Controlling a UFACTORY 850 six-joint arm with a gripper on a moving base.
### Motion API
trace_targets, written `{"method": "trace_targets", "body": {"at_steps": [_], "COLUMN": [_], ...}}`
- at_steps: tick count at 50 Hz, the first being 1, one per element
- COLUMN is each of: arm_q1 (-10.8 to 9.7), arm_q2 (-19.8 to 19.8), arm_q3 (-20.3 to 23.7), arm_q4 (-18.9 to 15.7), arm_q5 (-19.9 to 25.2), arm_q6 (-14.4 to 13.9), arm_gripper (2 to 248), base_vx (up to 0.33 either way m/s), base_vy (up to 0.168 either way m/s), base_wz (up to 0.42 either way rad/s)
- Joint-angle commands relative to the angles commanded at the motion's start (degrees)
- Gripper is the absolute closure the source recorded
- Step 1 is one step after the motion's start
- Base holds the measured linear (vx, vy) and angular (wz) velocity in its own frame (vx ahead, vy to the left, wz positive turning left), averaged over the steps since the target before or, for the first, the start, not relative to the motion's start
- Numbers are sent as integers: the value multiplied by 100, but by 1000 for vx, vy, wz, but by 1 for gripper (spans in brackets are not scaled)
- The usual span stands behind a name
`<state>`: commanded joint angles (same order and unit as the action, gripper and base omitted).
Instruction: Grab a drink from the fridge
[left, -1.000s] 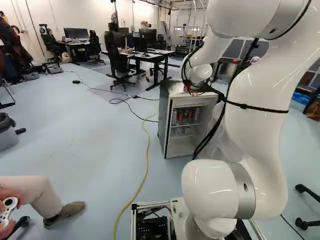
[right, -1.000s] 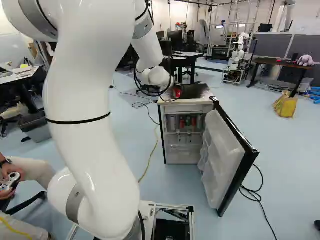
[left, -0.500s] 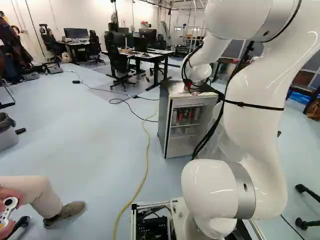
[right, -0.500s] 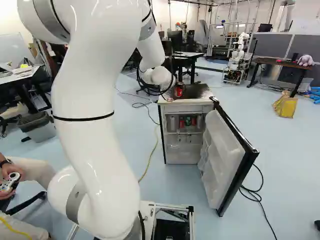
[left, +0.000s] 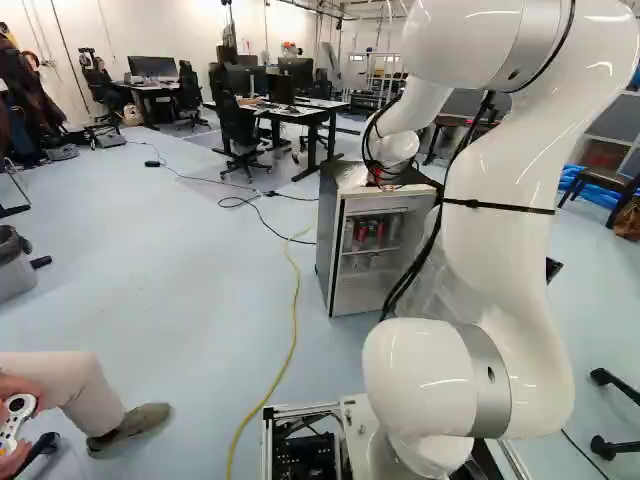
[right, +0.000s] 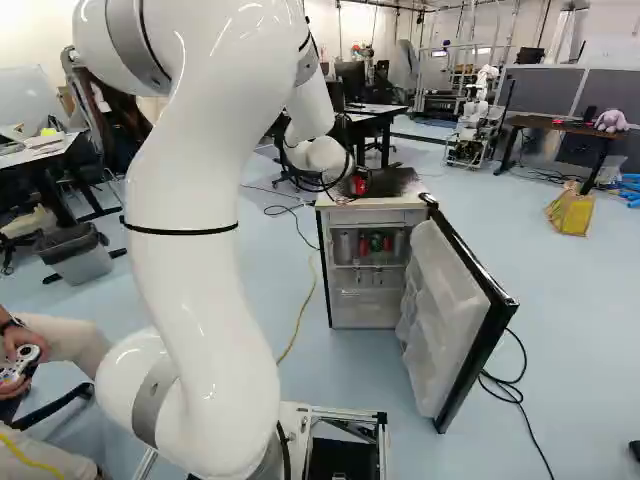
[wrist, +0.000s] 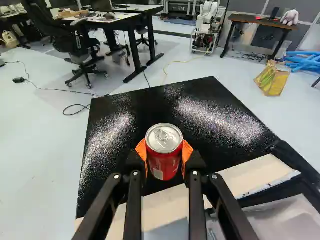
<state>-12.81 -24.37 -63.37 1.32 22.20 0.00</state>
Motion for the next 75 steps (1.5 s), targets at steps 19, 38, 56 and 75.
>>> {"method": "trace_targets", "body": {"at_steps": [19, 38, 56, 75], "arm_q1": [1, 1, 10, 60], "arm_q2": [-55, -55, 16, 296], "arm_q3": [-37, -37, 52, 398], "arm_q4": [0, 0, 0, 0], "arm_q5": [0, 0, 0, 0], "arm_q6": [0, 0, 0, 0], "arm_gripper": [162, 99, 3, 3], "base_vx": [0, 0, 0, 0], "base_vy": [0, 0, 0, 0], "base_wz": [0, 0, 0, 0]}}
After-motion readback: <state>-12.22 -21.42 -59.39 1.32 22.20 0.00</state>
